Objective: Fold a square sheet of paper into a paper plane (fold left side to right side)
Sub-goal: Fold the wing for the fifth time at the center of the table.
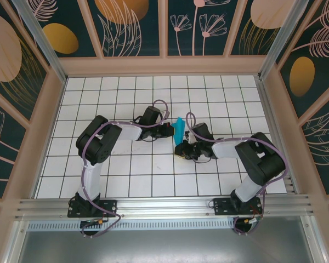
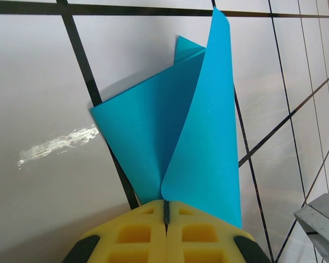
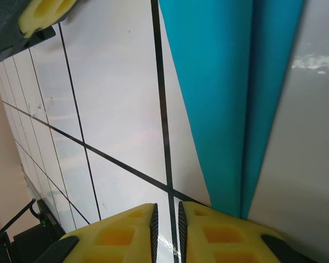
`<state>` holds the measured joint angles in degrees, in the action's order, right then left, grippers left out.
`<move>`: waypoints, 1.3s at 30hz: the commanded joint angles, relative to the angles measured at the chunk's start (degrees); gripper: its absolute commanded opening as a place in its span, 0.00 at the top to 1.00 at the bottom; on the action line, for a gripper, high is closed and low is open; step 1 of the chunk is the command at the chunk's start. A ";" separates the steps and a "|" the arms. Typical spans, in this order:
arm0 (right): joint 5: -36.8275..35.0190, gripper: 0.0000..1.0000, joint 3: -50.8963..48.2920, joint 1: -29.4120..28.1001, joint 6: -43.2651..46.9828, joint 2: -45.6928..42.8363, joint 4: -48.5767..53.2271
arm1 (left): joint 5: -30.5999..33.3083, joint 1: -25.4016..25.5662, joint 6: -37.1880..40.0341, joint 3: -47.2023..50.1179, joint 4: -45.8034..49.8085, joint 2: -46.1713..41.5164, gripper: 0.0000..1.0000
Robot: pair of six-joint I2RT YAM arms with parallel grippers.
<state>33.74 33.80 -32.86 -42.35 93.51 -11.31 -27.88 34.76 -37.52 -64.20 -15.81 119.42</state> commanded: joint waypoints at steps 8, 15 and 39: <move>1.97 0.78 2.21 0.74 3.70 -9.66 9.81 | 3.74 -1.38 1.57 -0.40 3.00 3.21 1.00; 1.70 0.78 7.03 7.00 5.12 -8.28 5.66 | 3.18 -1.41 1.48 -0.26 2.63 3.45 1.00; -2.10 0.80 11.38 7.55 6.84 8.75 4.28 | 2.92 -1.41 1.48 -0.82 2.87 3.92 1.00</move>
<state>32.99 45.01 -25.54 -37.32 101.21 -8.56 -28.67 34.48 -37.52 -64.58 -15.59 119.74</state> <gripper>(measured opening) 0.194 0.057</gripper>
